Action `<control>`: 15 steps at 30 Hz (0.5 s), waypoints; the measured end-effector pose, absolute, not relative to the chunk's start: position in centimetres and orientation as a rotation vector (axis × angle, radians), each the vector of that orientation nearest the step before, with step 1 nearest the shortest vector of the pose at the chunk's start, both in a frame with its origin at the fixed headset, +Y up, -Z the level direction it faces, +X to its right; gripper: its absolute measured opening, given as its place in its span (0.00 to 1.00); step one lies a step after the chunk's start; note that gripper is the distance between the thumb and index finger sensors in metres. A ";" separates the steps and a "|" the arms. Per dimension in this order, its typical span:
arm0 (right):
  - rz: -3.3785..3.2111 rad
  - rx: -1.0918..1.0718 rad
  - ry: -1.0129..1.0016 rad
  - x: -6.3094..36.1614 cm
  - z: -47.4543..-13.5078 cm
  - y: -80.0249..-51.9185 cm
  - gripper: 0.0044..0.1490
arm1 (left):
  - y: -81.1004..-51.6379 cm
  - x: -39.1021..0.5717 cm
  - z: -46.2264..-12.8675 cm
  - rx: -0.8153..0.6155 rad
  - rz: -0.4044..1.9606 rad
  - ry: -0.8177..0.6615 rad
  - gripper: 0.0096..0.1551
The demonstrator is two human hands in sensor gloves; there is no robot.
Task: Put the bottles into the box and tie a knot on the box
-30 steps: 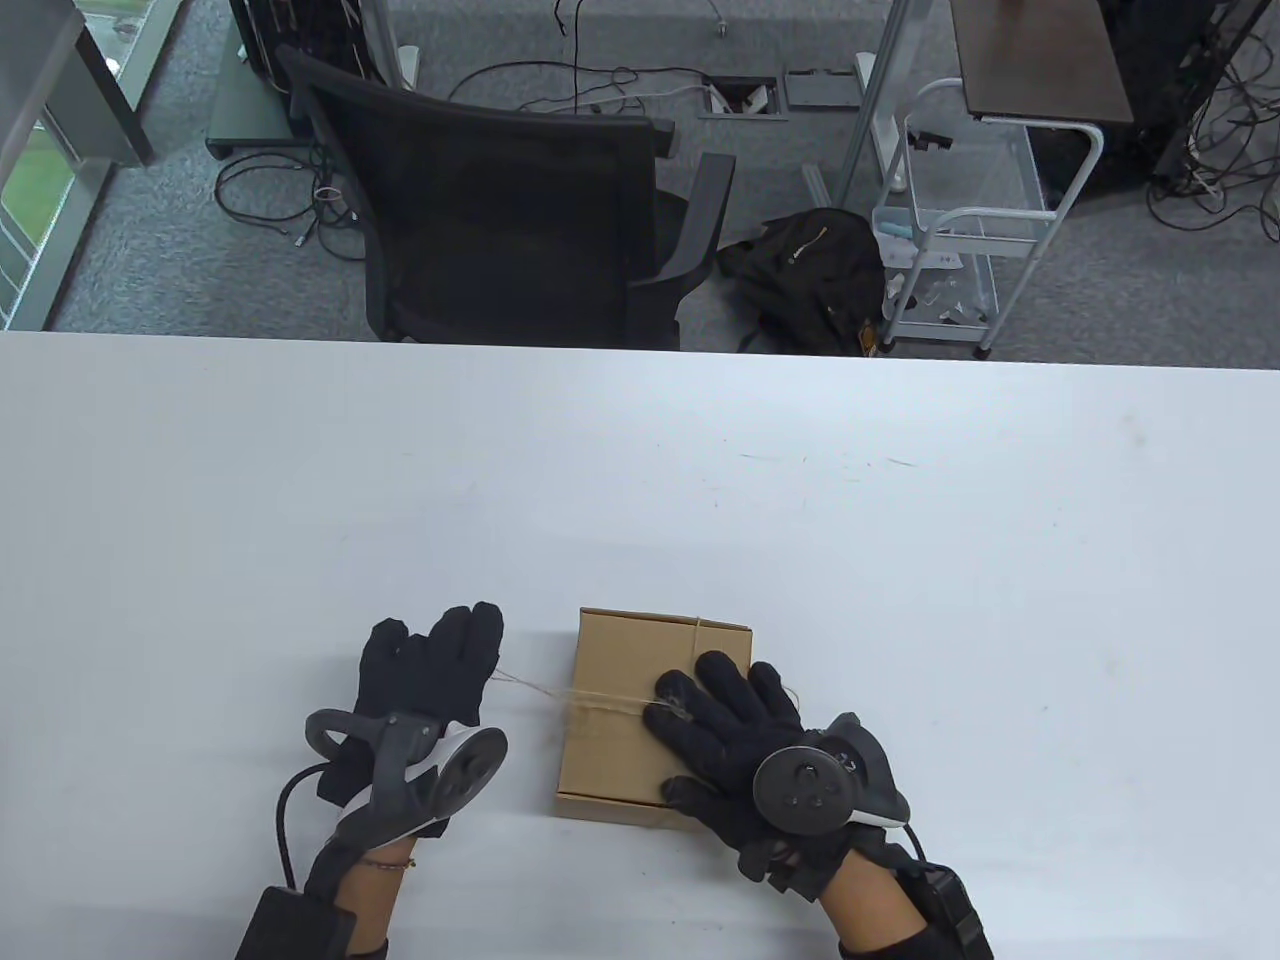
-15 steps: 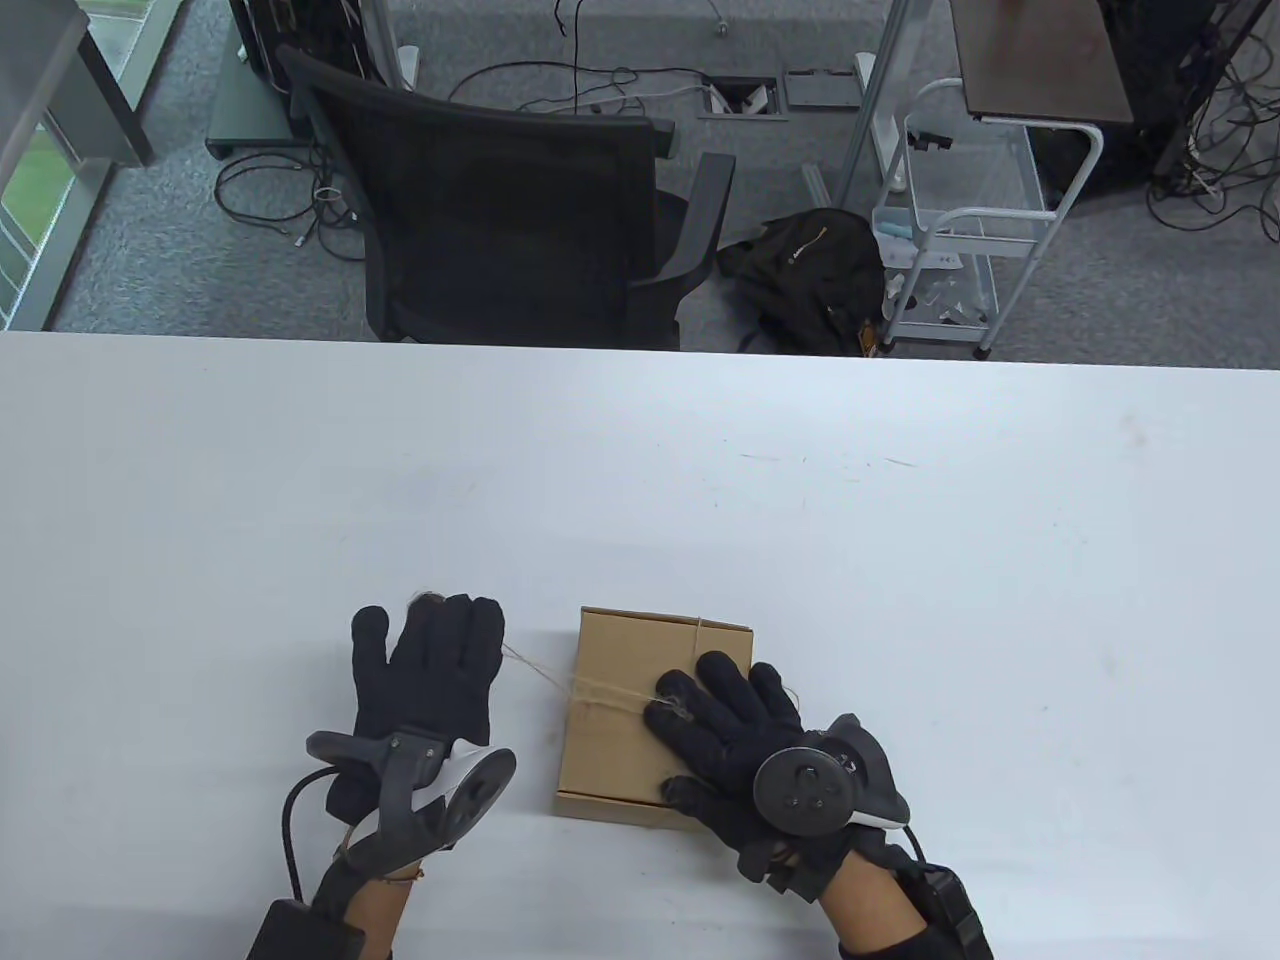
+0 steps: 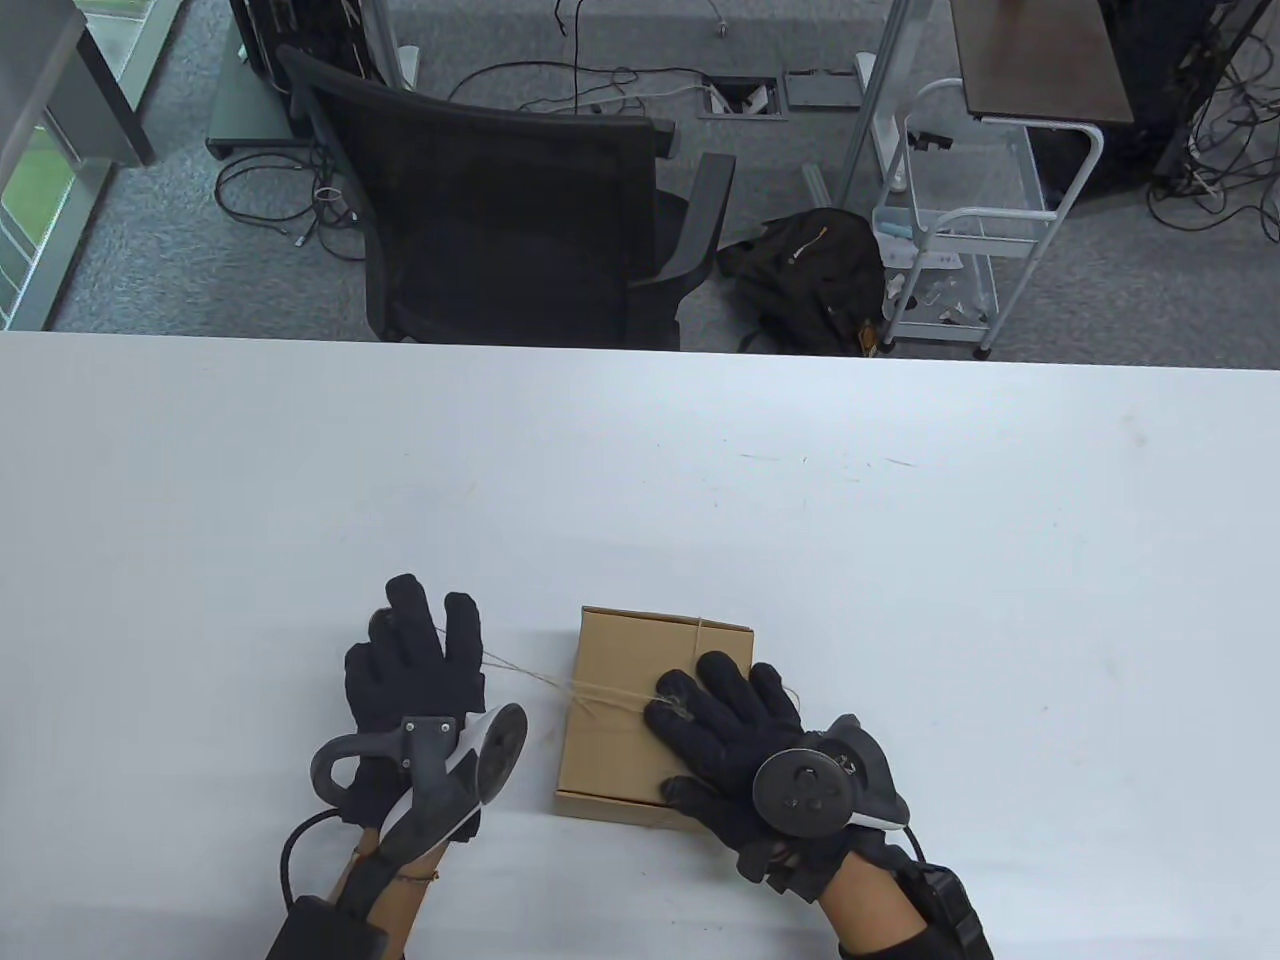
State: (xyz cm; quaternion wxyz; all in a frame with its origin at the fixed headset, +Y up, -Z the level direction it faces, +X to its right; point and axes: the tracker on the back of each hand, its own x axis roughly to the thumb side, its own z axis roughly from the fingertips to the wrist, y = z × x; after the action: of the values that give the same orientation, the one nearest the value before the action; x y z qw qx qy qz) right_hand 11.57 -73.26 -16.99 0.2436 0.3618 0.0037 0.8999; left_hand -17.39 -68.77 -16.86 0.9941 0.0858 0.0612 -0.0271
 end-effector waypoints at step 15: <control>2.467 0.970 -0.009 11.9 -17.1 -73.2 0.45 | -72.9 -28.1 -18.9 -0.329 1.020 0.294 0.49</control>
State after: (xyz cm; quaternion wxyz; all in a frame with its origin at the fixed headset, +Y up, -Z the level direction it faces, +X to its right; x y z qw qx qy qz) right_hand 11.88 -73.21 -17.11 0.2430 0.3551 -0.0033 0.9027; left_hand -28.11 -72.88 -18.89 0.8495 -0.1563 0.1396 0.4843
